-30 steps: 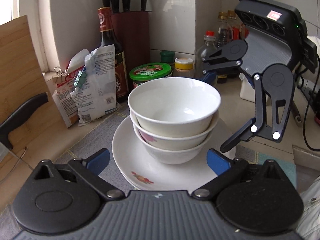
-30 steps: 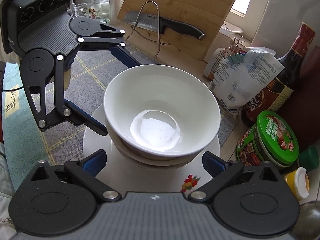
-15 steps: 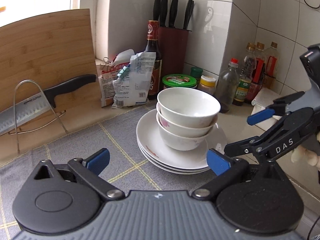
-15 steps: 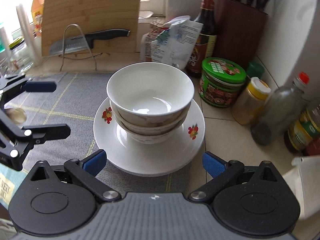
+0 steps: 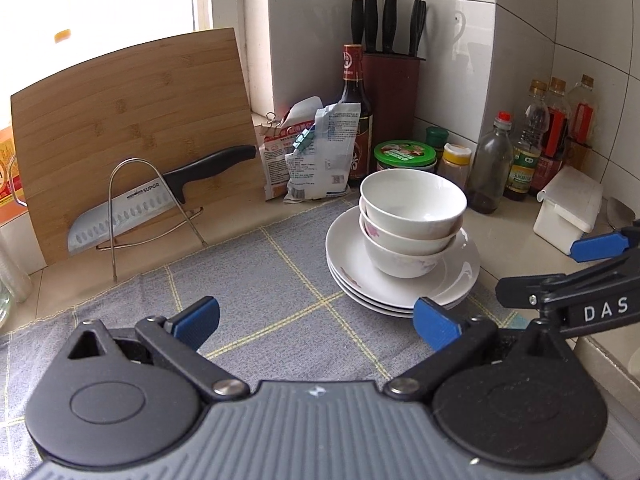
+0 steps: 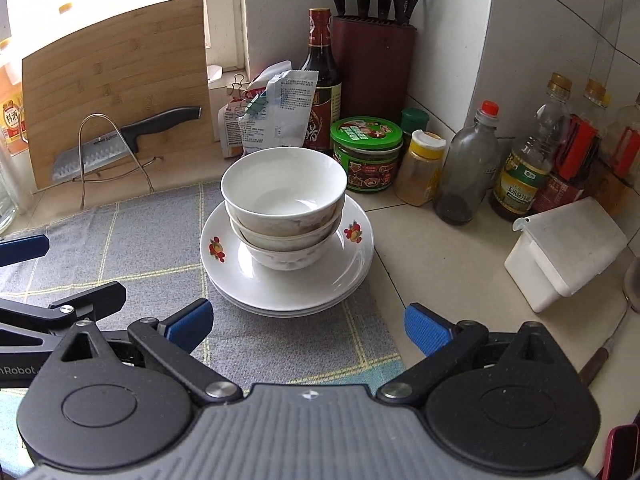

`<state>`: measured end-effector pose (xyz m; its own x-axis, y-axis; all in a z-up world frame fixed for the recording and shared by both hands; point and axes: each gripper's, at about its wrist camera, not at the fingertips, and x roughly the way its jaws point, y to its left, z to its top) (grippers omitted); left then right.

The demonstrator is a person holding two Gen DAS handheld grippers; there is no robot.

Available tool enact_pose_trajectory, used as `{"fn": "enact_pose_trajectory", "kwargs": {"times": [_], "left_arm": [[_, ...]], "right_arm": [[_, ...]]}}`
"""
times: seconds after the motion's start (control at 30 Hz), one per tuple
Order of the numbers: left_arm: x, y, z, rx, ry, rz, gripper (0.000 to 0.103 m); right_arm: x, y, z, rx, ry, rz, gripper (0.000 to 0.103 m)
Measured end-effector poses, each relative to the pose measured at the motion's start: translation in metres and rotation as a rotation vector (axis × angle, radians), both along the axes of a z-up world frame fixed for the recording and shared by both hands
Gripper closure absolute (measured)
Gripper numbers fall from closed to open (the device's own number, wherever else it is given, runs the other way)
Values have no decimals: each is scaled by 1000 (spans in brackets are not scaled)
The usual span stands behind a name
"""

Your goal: Organize plates and bowls

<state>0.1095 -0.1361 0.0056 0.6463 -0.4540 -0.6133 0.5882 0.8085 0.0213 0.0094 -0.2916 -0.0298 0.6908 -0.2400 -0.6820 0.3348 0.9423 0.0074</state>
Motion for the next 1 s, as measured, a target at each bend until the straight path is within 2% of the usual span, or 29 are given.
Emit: {"fn": "enact_pose_trajectory", "kwargs": {"times": [0.33,1.0], "left_arm": [[-6,-3,1,33,4,5,1],[-6,-10,3,38,13,13,1]], "right_arm": [[-7,3,3,12,-14,-23,0],[-10,-2,7,15,-20,-25,0]]}}
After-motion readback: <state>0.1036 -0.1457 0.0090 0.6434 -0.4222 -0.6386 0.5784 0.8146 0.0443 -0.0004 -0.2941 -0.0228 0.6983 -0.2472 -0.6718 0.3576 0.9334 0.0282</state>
